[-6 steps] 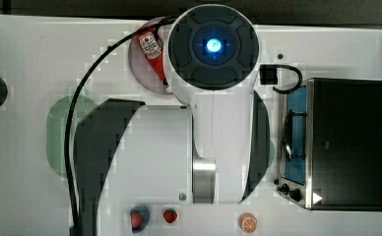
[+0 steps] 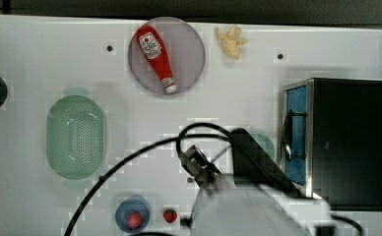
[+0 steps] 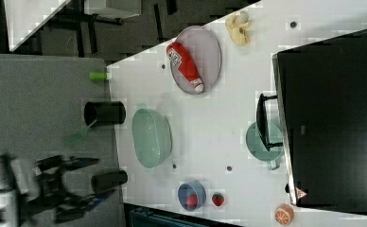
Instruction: Drag strainer left to right.
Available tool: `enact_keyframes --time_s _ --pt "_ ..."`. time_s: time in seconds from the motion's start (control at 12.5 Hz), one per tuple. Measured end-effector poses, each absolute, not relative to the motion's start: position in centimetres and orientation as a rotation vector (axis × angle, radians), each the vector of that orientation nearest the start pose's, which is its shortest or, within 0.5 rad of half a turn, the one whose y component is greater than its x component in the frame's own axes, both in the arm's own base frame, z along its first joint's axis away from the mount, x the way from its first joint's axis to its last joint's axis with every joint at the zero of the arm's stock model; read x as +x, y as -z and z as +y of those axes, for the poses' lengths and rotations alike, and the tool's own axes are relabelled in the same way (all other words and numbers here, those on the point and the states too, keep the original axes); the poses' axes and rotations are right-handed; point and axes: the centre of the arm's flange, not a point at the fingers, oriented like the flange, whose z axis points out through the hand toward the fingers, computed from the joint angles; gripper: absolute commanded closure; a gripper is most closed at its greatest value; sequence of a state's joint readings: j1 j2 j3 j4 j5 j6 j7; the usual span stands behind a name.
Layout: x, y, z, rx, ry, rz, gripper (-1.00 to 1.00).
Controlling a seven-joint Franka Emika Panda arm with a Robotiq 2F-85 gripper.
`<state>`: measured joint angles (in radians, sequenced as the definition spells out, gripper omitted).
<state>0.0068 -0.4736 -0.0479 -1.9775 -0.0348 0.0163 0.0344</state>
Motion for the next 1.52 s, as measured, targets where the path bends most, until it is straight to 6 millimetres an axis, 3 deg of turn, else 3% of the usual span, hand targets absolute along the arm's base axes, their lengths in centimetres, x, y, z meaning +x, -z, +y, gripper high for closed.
enact_keyframes --time_s 0.08,0.16,0.32,0.4,0.48,0.64,0.8,0.96,1.12,1.2,1.52 --pt "40.0 -68.3 -2.2 -2.813 0.220 1.289 -1.00" --pt "40.0 -69.1 -1.5 -2.804 0.253 1.287 -1.00" --pt "41.8 -67.5 1.9 -2.788 0.244 1.270 -1.00" --pt "43.7 -65.4 4.8 -2.815 0.233 1.288 -1.00" --pt "45.6 -62.4 8.4 -2.828 0.207 1.302 -1.00" --pt "47.5 -53.7 16.3 -2.878 0.060 1.357 -1.00" --pt "46.6 -44.8 23.8 -2.901 -0.122 1.457 -1.00" --pt "45.0 -38.5 29.8 -2.892 -0.177 1.539 -1.00" --pt "43.5 -33.4 33.5 -2.772 -0.243 1.686 -1.00" --pt "43.4 -31.7 34.5 -2.703 -0.266 1.767 -1.00" --pt "45.6 -25.9 35.8 -2.463 -0.304 1.898 -1.00"
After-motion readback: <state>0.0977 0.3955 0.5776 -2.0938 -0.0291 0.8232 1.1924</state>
